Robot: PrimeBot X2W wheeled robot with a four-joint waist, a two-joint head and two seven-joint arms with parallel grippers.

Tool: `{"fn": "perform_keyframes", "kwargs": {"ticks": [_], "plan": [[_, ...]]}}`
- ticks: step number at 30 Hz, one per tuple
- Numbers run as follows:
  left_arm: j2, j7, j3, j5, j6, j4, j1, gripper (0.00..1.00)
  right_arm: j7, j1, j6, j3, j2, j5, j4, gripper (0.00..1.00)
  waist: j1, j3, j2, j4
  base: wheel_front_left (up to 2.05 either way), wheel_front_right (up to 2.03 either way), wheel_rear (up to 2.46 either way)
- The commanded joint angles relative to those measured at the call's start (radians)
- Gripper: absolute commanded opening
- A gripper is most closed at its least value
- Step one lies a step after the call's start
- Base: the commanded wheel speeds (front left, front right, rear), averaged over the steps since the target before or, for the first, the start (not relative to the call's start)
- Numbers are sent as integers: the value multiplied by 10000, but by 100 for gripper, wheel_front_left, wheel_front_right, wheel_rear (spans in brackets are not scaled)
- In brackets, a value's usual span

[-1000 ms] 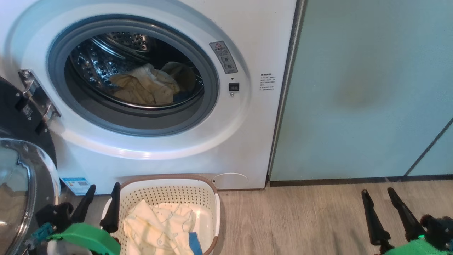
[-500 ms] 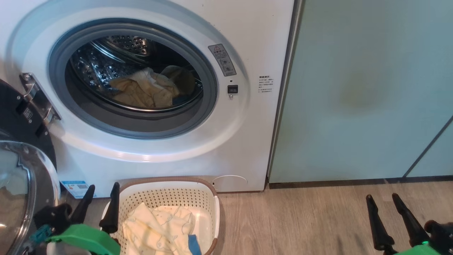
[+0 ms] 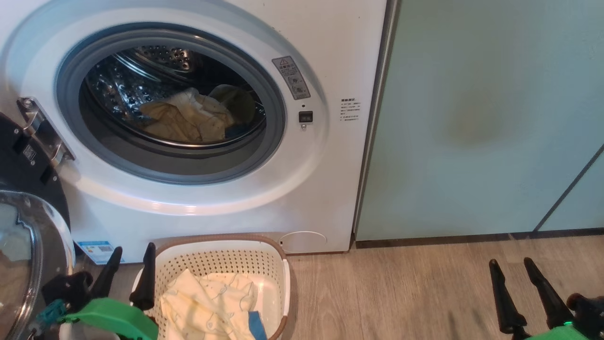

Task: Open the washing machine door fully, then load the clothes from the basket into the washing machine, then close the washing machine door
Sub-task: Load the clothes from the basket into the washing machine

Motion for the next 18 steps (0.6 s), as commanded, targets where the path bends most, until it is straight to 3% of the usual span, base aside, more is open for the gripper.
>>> {"fn": "perform_keyframes", "kwargs": {"ticks": [1, 11, 18], "plan": [[290, -63, 457, -64, 35, -289, -355, 100, -95, -279, 6, 126, -247, -79, -349, 100, 0, 5, 0, 1, 0, 0, 0], [229, -82, 417, -31, 130, -202, -413, 100, -95, -323, 6, 162, -232, -59, -360, 100, 0, 93, 0, -86, 0, 0, 0], [-76, 124, 161, -359, 26, 942, -854, 100, -95, -537, 6, 442, -215, -55, -390, 100, 0, 445, 0, -421, 0, 0, 0]]}}
